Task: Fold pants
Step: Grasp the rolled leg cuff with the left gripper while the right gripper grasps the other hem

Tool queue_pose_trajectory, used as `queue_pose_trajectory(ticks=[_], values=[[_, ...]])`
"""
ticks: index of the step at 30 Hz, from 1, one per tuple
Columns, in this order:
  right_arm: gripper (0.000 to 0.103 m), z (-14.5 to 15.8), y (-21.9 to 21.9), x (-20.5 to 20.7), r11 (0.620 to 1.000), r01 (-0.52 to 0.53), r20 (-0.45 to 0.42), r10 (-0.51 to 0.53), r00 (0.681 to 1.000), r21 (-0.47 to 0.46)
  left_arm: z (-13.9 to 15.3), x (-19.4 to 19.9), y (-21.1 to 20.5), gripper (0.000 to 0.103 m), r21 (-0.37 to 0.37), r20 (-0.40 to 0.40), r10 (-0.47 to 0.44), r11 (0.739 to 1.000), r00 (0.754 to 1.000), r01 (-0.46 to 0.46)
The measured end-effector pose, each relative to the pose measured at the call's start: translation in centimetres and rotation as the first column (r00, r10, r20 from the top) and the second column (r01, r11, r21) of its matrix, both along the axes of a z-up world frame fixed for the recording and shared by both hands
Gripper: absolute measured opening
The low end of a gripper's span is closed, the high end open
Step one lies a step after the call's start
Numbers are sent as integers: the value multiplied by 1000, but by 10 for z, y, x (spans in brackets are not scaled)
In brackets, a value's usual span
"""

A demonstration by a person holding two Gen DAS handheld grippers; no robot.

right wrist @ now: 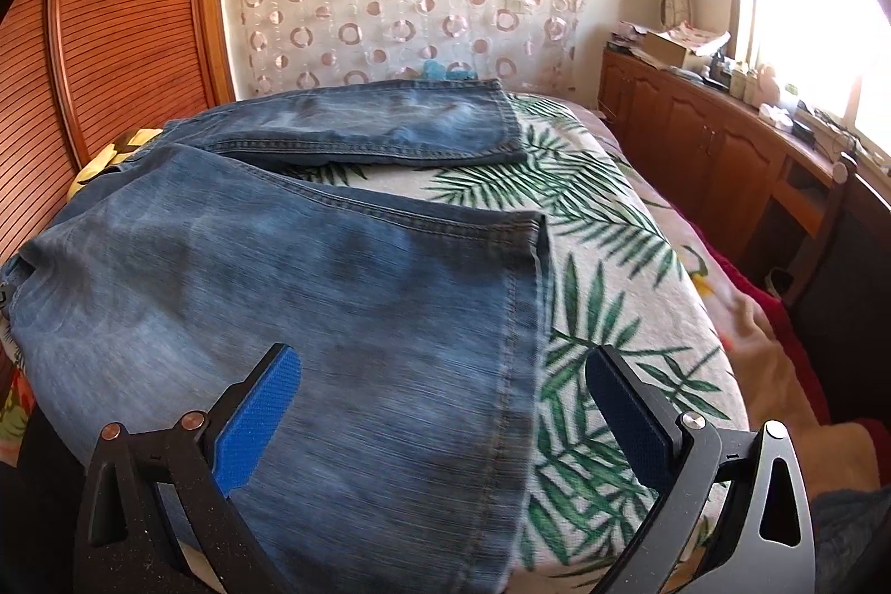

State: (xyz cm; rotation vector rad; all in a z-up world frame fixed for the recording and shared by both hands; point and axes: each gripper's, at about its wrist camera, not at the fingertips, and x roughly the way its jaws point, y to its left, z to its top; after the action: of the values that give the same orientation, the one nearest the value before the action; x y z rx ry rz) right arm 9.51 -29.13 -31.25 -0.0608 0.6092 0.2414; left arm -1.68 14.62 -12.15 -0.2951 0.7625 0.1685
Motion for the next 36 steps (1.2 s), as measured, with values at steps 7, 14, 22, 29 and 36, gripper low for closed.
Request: queue_pose_trajectory(ticks=[7,14,22,29,36], values=[[102,8,2,2,1000,-6,-28,6,1000,10,12,2,-2,20,7,38,-14,1000,999,14],[95,12,-5,9,1000,-23,-56,24,998,18,51,7,-13,17,52,133,-60,997,989,53],[81,13,-9,20,999,-35,-94,37,995,19,78,25,-27,15,99,181,-114,990,977,97],[26,21,-13,29,998,-63,-118,64,991,19,98,44,-39,13,146,213,-154,981,965,125],[4,64,-18,37,988,-154,-49,155,987,32,118,81,-46,12,177,250,-199,972,948,157]])
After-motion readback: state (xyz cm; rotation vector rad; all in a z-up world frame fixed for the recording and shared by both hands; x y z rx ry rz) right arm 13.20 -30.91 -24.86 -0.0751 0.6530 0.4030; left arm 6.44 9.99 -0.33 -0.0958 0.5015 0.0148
